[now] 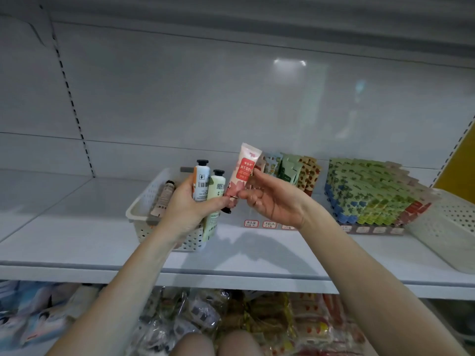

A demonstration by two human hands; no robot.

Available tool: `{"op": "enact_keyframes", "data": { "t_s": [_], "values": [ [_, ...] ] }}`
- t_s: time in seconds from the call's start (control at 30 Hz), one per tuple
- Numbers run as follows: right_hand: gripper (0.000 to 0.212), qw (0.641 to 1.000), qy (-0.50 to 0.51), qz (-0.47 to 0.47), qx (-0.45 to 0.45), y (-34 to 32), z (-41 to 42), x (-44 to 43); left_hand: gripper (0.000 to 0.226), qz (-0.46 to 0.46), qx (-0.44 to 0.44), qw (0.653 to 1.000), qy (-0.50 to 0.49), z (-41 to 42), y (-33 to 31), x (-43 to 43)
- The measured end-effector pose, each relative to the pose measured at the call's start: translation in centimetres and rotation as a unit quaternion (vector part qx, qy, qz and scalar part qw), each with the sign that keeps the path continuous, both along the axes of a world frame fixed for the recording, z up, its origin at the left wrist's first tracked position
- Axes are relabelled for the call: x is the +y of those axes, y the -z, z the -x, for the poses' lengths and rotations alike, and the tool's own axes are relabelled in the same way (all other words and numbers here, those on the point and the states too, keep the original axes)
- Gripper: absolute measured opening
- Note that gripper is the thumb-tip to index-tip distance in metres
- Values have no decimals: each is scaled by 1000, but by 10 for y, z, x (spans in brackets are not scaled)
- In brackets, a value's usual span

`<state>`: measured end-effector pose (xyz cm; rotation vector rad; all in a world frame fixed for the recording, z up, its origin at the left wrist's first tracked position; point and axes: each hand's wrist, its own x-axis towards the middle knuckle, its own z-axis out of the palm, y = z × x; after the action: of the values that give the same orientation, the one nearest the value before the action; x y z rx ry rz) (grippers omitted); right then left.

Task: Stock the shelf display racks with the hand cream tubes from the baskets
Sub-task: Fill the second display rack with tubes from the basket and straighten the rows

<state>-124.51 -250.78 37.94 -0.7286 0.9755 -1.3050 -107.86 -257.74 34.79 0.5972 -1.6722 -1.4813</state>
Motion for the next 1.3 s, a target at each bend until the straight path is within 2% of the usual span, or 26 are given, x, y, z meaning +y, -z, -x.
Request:
{"op": "enact_keyframes", "data": {
  "t_s": [0.1, 0.17, 0.27, 0.43, 0.53, 0.6, 0.67, 0.73, 0.8, 0.93, 1.03, 1.13, 1.3],
  "values": [
    [36, 998, 27, 20, 61, 1, 2, 3, 60, 0, -9, 1000, -23, 6, 2, 3],
    [33, 988, 54, 37, 142, 3, 4, 4, 51, -10, -9, 1000, -27, 10, 4, 5],
    [20, 950, 107, 87, 279, 7, 8, 5, 36, -21, -12, 999, -25, 15, 8, 7],
    [6, 901, 235, 126, 342, 11, 17, 2, 29, -26, -3, 998, -65, 22, 17, 9],
    [10, 828, 344, 107, 430, 19, 36, -8, 23, -33, 5, 996, -85, 23, 24, 9],
    [13, 776, 372, 76, 504, 27, 47, -14, 24, -37, 19, 995, -94, 23, 25, 9],
    [24, 754, 379, 51, 533, 36, 55, -22, 25, -46, 39, 992, -108, 21, 26, 8],
    [32, 750, 378, 38, 542, 46, 59, -31, 23, -61, 56, 990, -118, 20, 27, 7],
    [30, 749, 370, 41, 548, 55, 59, -40, 20, -72, 68, 988, -117, 18, 30, 5],
    [35, 761, 350, 55, 544, 62, 55, -60, 23, -95, 83, 986, -110, 15, 36, -2],
    [27, 762, 344, 35, 548, 63, 57, -78, 21, -99, 89, 985, -113, 14, 38, -8],
    [21, 748, 339, 24, 570, 63, 58, -94, 18, -104, 90, 984, -113, 15, 39, -12],
    [25, 724, 332, 28, 604, 68, 60, -107, 22, -106, 102, 984, -104, 16, 37, -16]
  ]
}}
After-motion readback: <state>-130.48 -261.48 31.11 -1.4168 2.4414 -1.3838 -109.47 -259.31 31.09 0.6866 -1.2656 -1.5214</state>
